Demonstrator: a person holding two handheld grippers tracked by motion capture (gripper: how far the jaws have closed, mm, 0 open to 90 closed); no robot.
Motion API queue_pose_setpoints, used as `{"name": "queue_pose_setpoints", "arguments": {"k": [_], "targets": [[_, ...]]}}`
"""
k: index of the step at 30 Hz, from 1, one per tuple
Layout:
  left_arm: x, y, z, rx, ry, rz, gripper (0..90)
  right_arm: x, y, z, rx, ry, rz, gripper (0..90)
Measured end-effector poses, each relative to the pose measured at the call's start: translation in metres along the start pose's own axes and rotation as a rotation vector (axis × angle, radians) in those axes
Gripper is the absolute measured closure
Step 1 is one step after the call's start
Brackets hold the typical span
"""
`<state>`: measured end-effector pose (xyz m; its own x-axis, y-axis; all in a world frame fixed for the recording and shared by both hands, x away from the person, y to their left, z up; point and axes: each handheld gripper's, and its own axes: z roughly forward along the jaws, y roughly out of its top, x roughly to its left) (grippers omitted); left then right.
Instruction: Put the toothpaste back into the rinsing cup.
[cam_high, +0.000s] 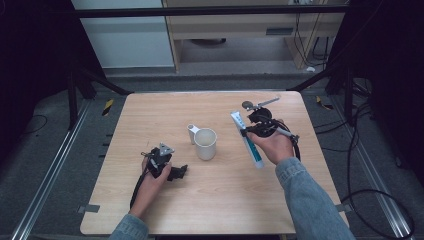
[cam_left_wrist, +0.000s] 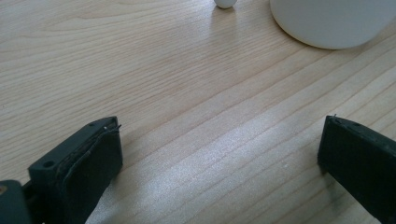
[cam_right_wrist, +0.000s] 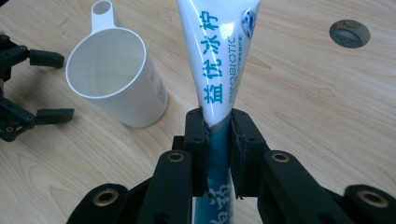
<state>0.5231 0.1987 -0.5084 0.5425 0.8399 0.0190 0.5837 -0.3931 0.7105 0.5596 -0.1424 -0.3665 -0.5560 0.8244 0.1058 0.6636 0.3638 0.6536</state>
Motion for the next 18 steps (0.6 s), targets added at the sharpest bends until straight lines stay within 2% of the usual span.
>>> {"name": "queue_pose_setpoints", "arguments": {"k": [18], "targets": [[0.000, 0.000, 0.000, -0.003, 0.000, -0.003, 0.0, 0.014, 0.009, -0.004, -0.084, 0.027, 0.002, 78.6]]}}
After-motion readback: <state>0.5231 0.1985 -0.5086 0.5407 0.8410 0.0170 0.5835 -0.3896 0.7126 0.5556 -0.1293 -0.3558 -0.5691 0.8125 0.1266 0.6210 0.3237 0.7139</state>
